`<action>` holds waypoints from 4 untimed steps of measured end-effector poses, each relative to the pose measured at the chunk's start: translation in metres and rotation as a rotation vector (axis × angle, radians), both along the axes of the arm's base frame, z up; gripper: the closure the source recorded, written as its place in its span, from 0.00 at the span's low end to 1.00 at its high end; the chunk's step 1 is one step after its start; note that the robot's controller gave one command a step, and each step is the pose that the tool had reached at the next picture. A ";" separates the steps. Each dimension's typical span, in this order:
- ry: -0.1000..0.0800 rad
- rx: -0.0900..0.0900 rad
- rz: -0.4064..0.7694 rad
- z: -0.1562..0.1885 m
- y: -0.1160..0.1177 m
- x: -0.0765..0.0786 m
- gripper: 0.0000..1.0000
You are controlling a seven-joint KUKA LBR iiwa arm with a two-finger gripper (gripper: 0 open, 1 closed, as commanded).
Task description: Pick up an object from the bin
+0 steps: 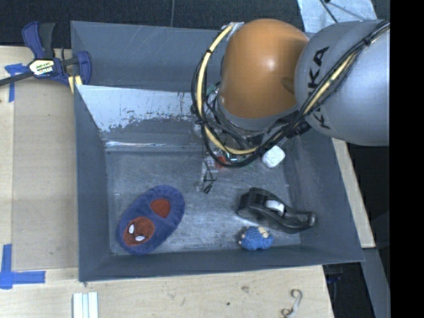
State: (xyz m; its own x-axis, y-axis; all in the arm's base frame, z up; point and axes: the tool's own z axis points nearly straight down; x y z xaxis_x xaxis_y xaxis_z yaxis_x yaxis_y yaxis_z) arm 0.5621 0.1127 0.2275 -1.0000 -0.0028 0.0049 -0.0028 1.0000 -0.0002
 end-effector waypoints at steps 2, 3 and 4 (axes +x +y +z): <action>-0.014 0.003 -0.043 -0.154 0.034 0.020 1.00; -0.018 0.004 -0.039 0.020 0.039 0.029 1.00; -0.008 0.001 -0.040 0.015 0.038 0.027 0.00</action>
Offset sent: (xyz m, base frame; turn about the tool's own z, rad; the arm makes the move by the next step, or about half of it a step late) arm 0.0167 0.0337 -0.1575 0.0419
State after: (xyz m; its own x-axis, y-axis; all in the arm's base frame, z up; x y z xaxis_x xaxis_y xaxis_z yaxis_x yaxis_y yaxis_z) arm 0.5895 0.1511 0.2424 -0.9993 0.0368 -0.0032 0.0368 0.9993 0.0010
